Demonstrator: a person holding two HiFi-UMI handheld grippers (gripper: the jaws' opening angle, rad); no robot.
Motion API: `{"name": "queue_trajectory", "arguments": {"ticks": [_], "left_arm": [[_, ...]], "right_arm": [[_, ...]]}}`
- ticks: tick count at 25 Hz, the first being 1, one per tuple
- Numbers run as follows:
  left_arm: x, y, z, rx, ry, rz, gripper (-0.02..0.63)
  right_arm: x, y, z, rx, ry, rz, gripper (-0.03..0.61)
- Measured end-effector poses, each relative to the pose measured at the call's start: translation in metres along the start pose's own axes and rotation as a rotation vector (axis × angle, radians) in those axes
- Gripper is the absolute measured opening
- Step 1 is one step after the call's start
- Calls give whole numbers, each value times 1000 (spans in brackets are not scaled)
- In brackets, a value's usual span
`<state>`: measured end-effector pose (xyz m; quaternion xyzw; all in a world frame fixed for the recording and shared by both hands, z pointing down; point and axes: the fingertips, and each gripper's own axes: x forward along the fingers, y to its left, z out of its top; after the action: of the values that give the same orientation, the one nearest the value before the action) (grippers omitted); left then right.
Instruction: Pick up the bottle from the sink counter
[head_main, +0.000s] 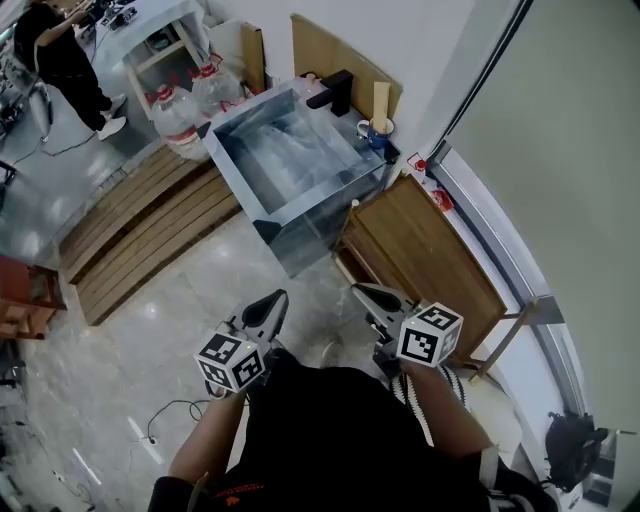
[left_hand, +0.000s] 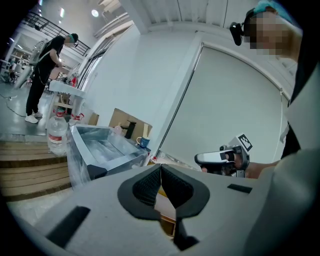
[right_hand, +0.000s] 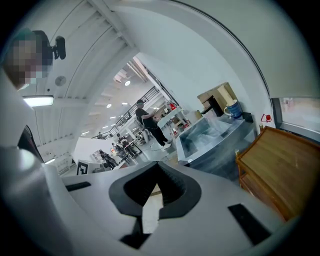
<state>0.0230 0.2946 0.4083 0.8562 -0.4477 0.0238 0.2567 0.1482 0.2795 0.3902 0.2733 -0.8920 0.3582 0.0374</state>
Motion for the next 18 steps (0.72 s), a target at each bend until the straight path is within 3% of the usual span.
{"name": "queue_trajectory", "arguments": {"ticks": [9, 18], "left_arm": [[11, 9, -3, -24, 5, 35, 20], [31, 42, 11, -33, 5, 25, 20]], "right_arm": [[7, -16, 9, 5, 23, 17, 3], [34, -40, 25, 30, 18, -23, 3]]}}
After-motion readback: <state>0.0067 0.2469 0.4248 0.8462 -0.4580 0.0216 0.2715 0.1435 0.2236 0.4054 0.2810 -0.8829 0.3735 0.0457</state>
